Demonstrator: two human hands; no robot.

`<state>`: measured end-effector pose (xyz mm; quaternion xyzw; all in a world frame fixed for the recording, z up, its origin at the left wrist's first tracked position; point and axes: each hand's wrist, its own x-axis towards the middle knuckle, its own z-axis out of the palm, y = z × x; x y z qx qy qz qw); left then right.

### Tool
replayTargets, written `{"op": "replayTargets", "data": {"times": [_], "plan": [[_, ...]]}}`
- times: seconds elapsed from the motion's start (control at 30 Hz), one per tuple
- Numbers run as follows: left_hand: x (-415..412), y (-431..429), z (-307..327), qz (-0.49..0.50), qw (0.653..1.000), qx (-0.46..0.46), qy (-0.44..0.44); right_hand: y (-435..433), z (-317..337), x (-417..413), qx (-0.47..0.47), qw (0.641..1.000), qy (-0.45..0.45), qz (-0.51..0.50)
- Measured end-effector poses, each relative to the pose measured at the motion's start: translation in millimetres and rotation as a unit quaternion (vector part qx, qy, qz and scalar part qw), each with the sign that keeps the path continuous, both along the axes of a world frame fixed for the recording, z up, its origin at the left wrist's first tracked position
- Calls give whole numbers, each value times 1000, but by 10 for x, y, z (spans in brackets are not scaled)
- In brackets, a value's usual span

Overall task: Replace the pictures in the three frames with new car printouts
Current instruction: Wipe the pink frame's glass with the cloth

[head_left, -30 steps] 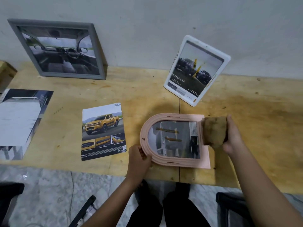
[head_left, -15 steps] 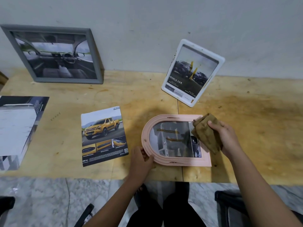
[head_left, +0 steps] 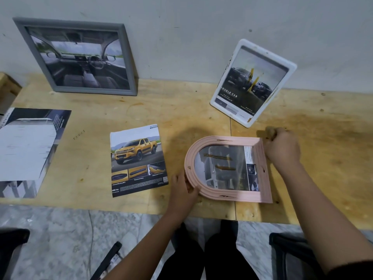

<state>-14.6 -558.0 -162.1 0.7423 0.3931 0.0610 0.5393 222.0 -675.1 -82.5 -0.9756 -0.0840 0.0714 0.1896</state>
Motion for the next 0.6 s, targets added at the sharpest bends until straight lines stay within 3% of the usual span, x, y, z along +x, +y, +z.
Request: {"op": "replayTargets", "data": {"times": [0.17,0.33,0.6], "plan": [[27,54,-47,-36,999,9,39,398,-334,-263,-134,985,55,94],[32,80,-108,-43,997,-8,60,508,-419,-379,-213,972,37,87],[30,81,-149,-49,997,-16,56,495,-490,-480,-147,982,59,103]]}}
